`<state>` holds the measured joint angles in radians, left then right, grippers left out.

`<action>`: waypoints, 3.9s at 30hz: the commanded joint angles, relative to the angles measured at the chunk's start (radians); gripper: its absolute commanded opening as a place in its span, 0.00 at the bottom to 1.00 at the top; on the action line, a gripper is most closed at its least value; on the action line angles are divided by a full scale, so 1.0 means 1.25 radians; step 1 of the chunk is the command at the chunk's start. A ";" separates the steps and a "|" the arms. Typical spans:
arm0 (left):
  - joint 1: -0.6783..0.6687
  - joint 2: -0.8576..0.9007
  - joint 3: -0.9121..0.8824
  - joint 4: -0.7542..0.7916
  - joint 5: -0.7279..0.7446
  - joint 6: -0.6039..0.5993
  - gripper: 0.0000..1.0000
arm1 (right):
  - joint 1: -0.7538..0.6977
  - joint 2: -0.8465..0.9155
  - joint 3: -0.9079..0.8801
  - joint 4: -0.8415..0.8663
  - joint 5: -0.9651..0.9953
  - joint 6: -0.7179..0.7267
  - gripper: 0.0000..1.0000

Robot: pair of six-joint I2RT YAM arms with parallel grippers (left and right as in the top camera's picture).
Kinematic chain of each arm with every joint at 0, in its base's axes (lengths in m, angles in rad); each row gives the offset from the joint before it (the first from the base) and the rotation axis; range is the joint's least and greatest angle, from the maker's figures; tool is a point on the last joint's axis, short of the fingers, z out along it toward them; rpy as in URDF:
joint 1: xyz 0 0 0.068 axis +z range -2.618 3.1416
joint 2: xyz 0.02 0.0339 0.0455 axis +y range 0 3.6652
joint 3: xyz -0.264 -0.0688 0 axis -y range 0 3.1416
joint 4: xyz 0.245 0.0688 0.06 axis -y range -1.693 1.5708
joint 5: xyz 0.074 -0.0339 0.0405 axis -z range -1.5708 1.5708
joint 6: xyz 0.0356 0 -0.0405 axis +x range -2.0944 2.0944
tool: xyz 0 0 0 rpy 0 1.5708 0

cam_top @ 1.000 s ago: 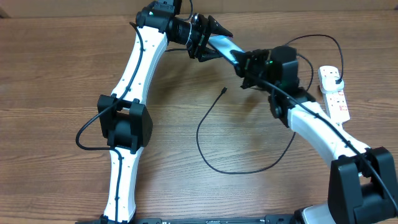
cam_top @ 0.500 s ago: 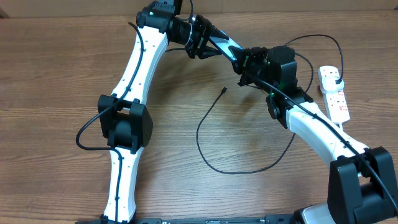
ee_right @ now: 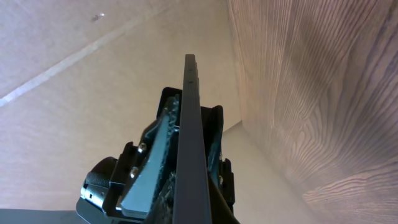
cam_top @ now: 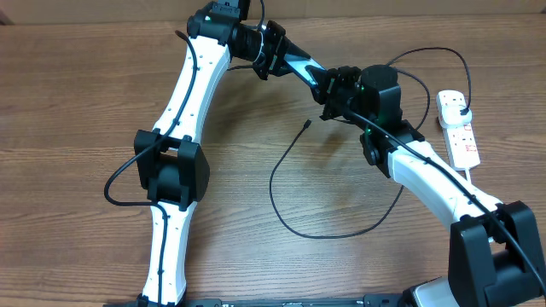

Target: Plug charger to phone and switch on socket

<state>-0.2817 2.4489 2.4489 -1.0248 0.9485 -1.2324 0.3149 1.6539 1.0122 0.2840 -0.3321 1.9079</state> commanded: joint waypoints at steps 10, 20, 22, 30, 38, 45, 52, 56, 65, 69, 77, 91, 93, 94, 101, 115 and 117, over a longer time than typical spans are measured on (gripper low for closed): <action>-0.006 0.003 0.018 0.002 -0.031 -0.005 0.04 | 0.004 -0.035 0.019 0.014 -0.004 0.003 0.06; 0.005 0.003 0.018 0.010 -0.034 0.096 0.04 | 0.001 -0.035 0.019 -0.005 -0.004 -0.065 0.38; 0.020 0.003 0.018 0.010 -0.031 0.164 0.04 | -0.008 -0.035 0.019 -0.032 -0.011 -0.132 0.43; 0.121 0.003 0.018 0.004 0.122 0.430 0.04 | -0.078 -0.035 0.019 -0.213 -0.088 -0.476 0.47; 0.190 0.003 0.018 -0.006 0.393 0.579 0.04 | -0.100 -0.035 0.024 -0.313 -0.134 -0.708 0.42; 0.204 -0.017 0.018 -0.009 0.390 0.618 0.04 | -0.093 -0.035 0.145 -0.601 -0.037 -0.862 0.42; 0.199 -0.098 0.018 -0.085 0.190 0.660 0.04 | -0.069 -0.035 0.266 -0.797 0.106 -0.905 0.44; 0.197 -0.146 0.018 -0.135 0.085 0.673 0.04 | -0.032 -0.024 0.266 -0.797 0.158 -0.893 0.44; 0.200 -0.211 0.018 -0.190 -0.067 0.690 0.04 | 0.041 0.080 0.266 -0.754 0.203 -0.878 0.40; 0.200 -0.211 0.018 -0.231 -0.140 0.691 0.04 | 0.049 0.124 0.266 -0.727 0.202 -0.876 0.40; 0.200 -0.211 0.018 -0.261 -0.200 0.703 0.04 | 0.050 0.151 0.265 -0.715 0.202 -0.854 0.93; 0.199 -0.211 0.018 -0.260 -0.200 0.702 0.04 | 0.050 0.151 0.265 -0.716 0.202 -0.854 1.00; 0.199 -0.211 0.018 -0.260 -0.200 0.702 0.04 | 0.050 0.151 0.265 -0.716 0.202 -0.854 1.00; 0.199 -0.211 0.018 -0.260 -0.200 0.702 0.04 | 0.050 0.151 0.265 -0.716 0.202 -0.854 1.00; 0.199 -0.211 0.018 -0.259 -0.200 0.702 0.04 | 0.050 0.151 0.265 -0.716 0.202 -0.854 1.00; 0.196 -0.211 0.018 -0.264 -0.197 0.702 0.04 | 0.050 0.151 0.265 -0.716 0.202 -0.854 1.00; 0.193 -0.211 0.018 -0.269 -0.197 0.702 0.04 | 0.050 0.151 0.265 -0.716 0.202 -0.854 1.00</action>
<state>-0.0265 2.2063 2.4504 -1.3590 0.6827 -0.3809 0.3740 1.8378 1.3231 -0.6140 -0.0959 0.8379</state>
